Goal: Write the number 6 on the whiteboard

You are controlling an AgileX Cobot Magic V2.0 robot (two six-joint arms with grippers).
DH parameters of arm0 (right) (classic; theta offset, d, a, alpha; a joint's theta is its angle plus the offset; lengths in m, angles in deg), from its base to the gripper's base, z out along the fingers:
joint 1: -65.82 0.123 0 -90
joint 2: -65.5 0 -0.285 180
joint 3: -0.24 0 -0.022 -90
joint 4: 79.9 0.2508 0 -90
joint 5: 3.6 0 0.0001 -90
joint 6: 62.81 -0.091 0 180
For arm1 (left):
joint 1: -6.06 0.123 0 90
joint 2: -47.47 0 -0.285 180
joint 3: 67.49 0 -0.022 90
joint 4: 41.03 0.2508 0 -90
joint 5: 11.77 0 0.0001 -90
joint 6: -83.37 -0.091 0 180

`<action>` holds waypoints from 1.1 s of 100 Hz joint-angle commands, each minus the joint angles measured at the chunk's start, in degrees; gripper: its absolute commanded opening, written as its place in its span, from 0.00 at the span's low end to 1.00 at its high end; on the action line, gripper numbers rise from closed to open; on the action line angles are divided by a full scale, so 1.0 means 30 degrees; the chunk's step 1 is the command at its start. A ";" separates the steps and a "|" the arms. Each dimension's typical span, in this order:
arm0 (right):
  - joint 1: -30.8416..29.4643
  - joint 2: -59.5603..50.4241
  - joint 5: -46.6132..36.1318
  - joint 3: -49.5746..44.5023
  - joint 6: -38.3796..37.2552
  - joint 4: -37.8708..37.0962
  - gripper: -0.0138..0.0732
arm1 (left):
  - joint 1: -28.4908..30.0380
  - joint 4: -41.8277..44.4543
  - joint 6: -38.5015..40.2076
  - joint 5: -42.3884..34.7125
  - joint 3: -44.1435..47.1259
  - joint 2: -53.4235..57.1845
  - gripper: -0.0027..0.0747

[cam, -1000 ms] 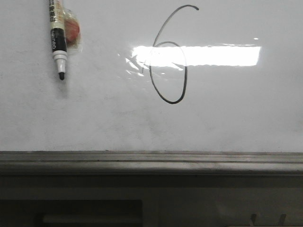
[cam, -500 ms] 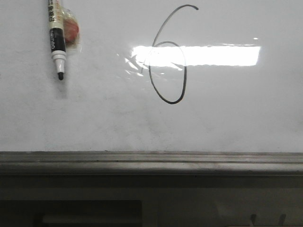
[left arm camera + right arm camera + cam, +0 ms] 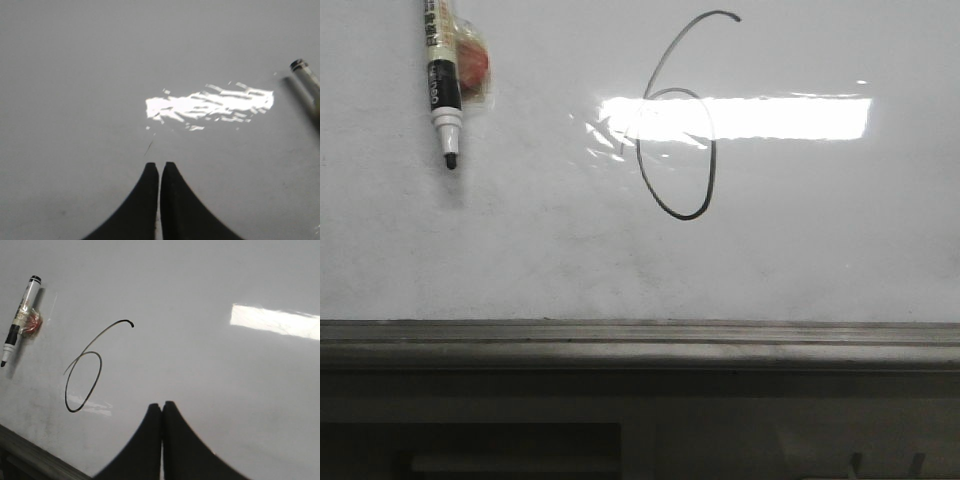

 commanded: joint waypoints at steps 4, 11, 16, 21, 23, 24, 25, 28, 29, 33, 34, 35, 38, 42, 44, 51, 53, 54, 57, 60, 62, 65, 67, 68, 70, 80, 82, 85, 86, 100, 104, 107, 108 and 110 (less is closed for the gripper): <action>-0.0095 0.0160 -0.1008 0.0535 0.0157 0.0747 0.08 | 0.0978 0.0279 0.0358 0.0032 0.0956 0.0628 0.01; -0.0095 0.0160 -0.1008 0.0535 0.0157 0.0747 0.08 | 0.1045 0.0283 0.0358 0.0298 0.0956 0.0628 0.01; -0.0095 0.0160 -0.1008 0.0535 0.0157 0.0747 0.08 | 0.1045 0.0283 0.0358 0.0328 0.0956 0.0628 0.01; -0.0095 0.0160 -0.1008 0.0535 0.0157 0.0747 0.08 | 0.1045 0.0283 0.0358 0.0328 0.0956 0.0628 0.01; -0.0095 0.0160 -0.1008 0.0535 0.0157 0.0747 0.08 | 0.1045 0.0283 0.0358 0.0328 0.0956 0.0628 0.01; -0.0095 0.0160 -0.1008 0.0535 0.0157 0.0747 0.08 | 0.1045 0.0283 0.0358 0.0328 0.0956 0.0628 0.01; -0.0095 0.0160 -0.1008 0.0535 0.0157 0.0747 0.08 | 0.1045 0.0283 0.0358 0.0328 0.0956 0.0628 0.01; -0.0095 0.0160 -0.1008 0.0535 0.0157 0.0747 0.08 | 0.1045 0.0283 0.0358 0.0328 0.0956 0.0628 0.01; -0.0095 0.0160 -0.1008 0.0535 0.0157 0.0747 0.08 | 0.1045 0.0283 0.0358 0.0328 0.0956 0.0628 0.01; -0.0095 0.0160 -0.1008 0.0535 0.0157 0.0747 0.08 | 0.1045 0.0283 0.0358 0.0328 0.0956 0.0628 0.01; -0.0095 0.0160 -0.1008 0.0535 0.0157 0.0747 0.08 | 0.1045 0.0283 0.0358 0.0328 0.0956 0.0628 0.01; -0.0095 0.0160 -0.1008 0.0535 0.0157 0.0747 0.08 | 0.1045 0.0283 0.0358 0.0328 0.0956 0.0628 0.01; -0.0095 0.0160 -0.1008 0.0535 0.0157 0.0747 0.08 | 0.1045 0.0283 0.0358 0.0328 0.0956 0.0628 0.01; -0.0095 0.0160 -0.1008 0.0535 0.0157 0.0747 0.08 | 0.1045 0.0283 0.0358 0.0328 0.0956 0.0628 0.01; -0.0095 0.0160 -0.1008 0.0535 0.0157 0.0747 0.08 | 0.1045 0.0283 0.0358 0.0328 0.0956 0.0628 0.01; -0.0095 0.0160 -0.1008 0.0535 0.0157 0.0747 0.08 | 0.1045 0.0135 0.0358 0.0382 0.0956 0.0628 0.01; -0.0095 0.0160 -0.1008 0.0535 0.0157 0.0747 0.08 | 0.1045 0.0135 0.0358 0.0382 0.0956 0.0628 0.01; -0.0095 0.0160 -0.1008 0.0535 0.0157 0.0747 0.08 | 0.1045 0.0135 0.0358 0.0335 0.0956 0.0628 0.01; -0.0095 0.0160 -0.1008 0.0535 0.0157 0.0747 0.08 | 0.1045 0.0135 0.0358 0.0292 0.0956 0.0590 0.01; -0.0095 0.0160 -0.1008 0.0535 0.0157 0.0747 0.08 | 0.1045 0.0135 0.0358 0.0292 0.0956 0.0590 0.01; -0.0095 0.0160 -0.1008 0.0535 0.0157 0.0747 0.08 | 0.1045 0.0135 0.0358 0.0292 0.0956 0.0590 0.01; -0.0095 0.0160 -0.1008 0.0535 0.0157 0.0747 0.08 | 0.1045 0.0135 0.0358 0.0292 0.0956 0.0590 0.01; -0.0095 0.0160 -0.1008 0.0535 0.0157 0.0747 0.08 | 0.1045 0.0135 0.0358 0.0292 0.0956 0.0590 0.01; -0.0095 0.0160 -0.1008 0.0535 0.0157 0.0747 0.08 | 0.1045 0.0135 0.0358 0.0292 0.0956 0.0590 0.01; -0.0095 0.0160 -0.1008 0.0535 0.0157 0.0747 0.08 | 0.1045 0.0135 0.0358 0.0292 0.0956 0.0590 0.01; -0.0095 0.0160 -0.1008 0.0535 0.0157 0.0747 0.08 | 0.1045 0.0135 0.0358 0.0292 0.0956 0.0590 0.01; -0.0095 0.0160 -0.1008 0.0535 0.0157 0.0747 0.08 | 0.1045 0.0135 0.0358 0.0292 0.0956 0.0590 0.01; -0.0095 0.0160 -0.1008 0.0535 0.0157 0.0747 0.08 | 0.1045 0.0135 0.0358 0.0292 0.0956 0.0590 0.01; -0.0095 0.0160 -0.1008 0.0535 0.0157 0.0747 0.08 | 0.1045 0.0135 0.0358 0.0292 0.0956 0.0590 0.01; -0.0095 0.0160 -0.1008 0.0535 0.0157 0.0747 0.08 | 0.1045 0.0135 0.0358 0.0292 0.0956 0.0590 0.01; -0.0095 0.0160 -0.1008 0.0535 0.0157 0.0747 0.08 | 0.1045 0.0135 0.0358 0.0292 0.0956 0.0590 0.01; -0.0095 0.0160 -0.1008 0.0535 0.0157 0.0747 0.08 | 0.1045 0.0135 0.0358 0.0292 0.0956 0.0590 0.01; -0.0095 0.0160 -0.1008 0.0535 0.0157 0.0747 0.08 | 0.1045 0.0135 0.0358 0.0292 0.0956 0.0590 0.01; -0.0095 0.0160 -0.1008 0.0535 0.0157 0.0747 0.08 | 0.1045 0.0135 0.0358 0.0292 0.0956 0.0590 0.01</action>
